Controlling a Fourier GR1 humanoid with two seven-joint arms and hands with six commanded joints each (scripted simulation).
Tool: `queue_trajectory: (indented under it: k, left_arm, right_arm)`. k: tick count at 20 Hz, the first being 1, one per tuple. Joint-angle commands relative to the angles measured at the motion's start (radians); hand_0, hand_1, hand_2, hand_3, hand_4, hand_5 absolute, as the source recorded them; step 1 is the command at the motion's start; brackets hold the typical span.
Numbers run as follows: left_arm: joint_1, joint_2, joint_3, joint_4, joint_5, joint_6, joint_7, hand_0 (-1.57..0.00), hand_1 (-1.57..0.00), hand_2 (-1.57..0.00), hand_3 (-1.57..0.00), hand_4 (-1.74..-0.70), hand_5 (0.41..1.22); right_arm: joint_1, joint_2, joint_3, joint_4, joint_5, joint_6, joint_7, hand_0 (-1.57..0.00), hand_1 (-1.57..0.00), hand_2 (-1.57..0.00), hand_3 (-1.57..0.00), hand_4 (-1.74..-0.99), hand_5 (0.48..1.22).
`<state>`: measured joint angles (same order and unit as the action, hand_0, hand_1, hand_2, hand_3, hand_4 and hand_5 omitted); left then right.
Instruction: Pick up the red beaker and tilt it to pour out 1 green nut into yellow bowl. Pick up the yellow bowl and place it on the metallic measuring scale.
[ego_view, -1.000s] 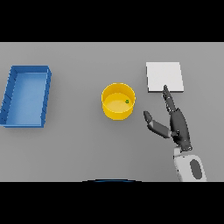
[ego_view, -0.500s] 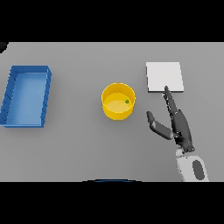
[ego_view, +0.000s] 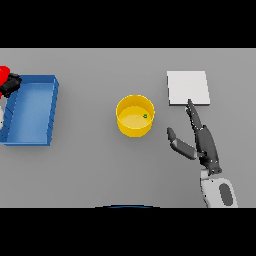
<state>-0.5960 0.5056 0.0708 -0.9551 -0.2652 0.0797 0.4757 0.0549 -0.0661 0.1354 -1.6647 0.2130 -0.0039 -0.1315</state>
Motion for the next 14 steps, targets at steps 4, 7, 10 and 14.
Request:
queue_trajectory:
  k: [4,7,10,14]
  left_arm:
    - [0.071,0.022,-0.007,-0.155,0.094,-0.155,0.002,-0.94,-0.86,-0.82,-0.84,-1.13,0.705]
    - [0.088,0.045,-0.027,-0.178,0.109,-0.234,0.033,-0.48,-0.44,-0.42,-0.43,-0.92,0.651]
    - [0.084,0.061,-0.063,-0.155,0.069,-0.262,0.059,-0.25,-0.22,-0.21,-0.22,-0.83,0.627]
    - [0.089,0.055,-0.077,-0.159,0.035,-0.223,0.018,-0.1,-0.09,-0.09,-0.09,-0.78,0.631]
  right_arm:
    - [-0.006,0.001,-0.002,0.007,0.001,-0.003,0.003,0.0,0.0,0.0,0.0,-1.149,0.67]
    - [0.018,-0.006,-0.006,-0.001,-0.009,0.005,-0.032,0.0,0.0,0.0,0.0,-1.155,0.67]
    - [-0.003,-0.003,0.002,0.006,0.016,-0.011,-0.014,0.0,0.0,0.0,0.0,-1.156,0.665]
    - [-0.014,-0.015,-0.008,0.002,0.022,-0.019,0.003,0.0,0.0,0.0,0.0,-1.154,0.657]
